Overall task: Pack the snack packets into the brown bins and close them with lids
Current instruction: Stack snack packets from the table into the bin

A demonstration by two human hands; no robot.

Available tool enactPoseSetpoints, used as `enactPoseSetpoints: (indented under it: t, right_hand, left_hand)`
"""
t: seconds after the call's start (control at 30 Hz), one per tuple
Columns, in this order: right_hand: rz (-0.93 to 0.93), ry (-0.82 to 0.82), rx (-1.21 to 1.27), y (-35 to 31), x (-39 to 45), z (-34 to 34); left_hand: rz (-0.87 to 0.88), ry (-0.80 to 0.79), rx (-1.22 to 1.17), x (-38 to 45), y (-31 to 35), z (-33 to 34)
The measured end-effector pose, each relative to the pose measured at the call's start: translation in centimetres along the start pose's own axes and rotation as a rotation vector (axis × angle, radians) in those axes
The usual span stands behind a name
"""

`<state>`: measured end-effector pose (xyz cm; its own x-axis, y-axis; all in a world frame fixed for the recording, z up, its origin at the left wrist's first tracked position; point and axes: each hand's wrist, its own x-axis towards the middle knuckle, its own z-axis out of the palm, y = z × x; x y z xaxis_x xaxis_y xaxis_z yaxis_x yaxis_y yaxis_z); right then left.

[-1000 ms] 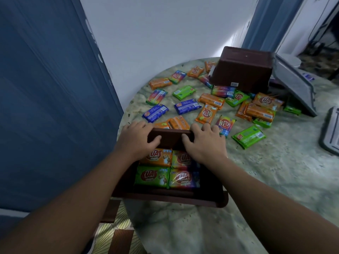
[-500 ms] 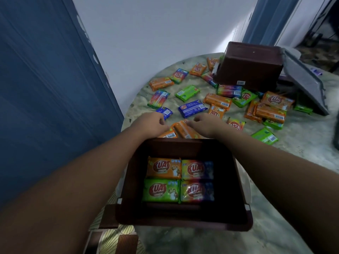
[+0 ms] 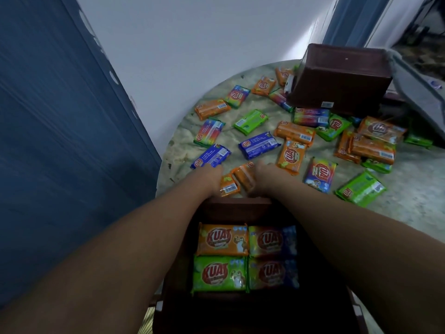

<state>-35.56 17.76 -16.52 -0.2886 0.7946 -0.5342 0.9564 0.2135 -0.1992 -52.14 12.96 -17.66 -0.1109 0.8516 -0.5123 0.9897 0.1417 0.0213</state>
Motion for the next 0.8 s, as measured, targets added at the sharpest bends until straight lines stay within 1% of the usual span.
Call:
enactPoseSetpoints:
  t: [0.13, 0.2, 0.33, 0.43, 0.5, 0.63, 0.7, 0.8]
  right_hand:
    - [-0.035, 0.009, -0.070, 0.2, -0.1, 0.0]
    - [-0.017, 0.046, -0.030, 0.3, -0.2, -0.2]
    - [-0.007, 0.230, 0.128, 0.5, -1.2, -0.8]
    - [-0.094, 0.374, 0.197, 0.8, -2.6, -1.6]
    - [-0.142, 0.451, 0.241, 1.0, -3.9, -2.1]
    - [-0.192, 0.583, 0.296, 1.5, -7.6, -2.2]
    - [-0.245, 0.642, 0.289, 1.9, -9.5, -1.5]
    - [-0.330, 0.675, 0.273, 2.8, -12.4, 0.1]
  left_hand:
    - [-0.031, -0.011, -0.043, -0.1, 0.1, -0.1]
    - [-0.057, 0.029, -0.130, -0.6, 0.4, -0.4]
    - [-0.020, 0.244, -0.319, -2.0, 0.7, -1.6]
    - [0.021, 0.458, -0.299, -3.6, 0.8, -2.5]
    - [0.020, 0.568, -0.316, -4.9, 0.9, -2.9]
    - [0.067, 0.691, -0.365, -8.2, 0.8, -3.0]
    - [0.099, 0.719, -0.368, -10.0, 0.9, -2.4]
    - [0.150, 0.735, -0.342, -13.1, 1.3, -0.4]
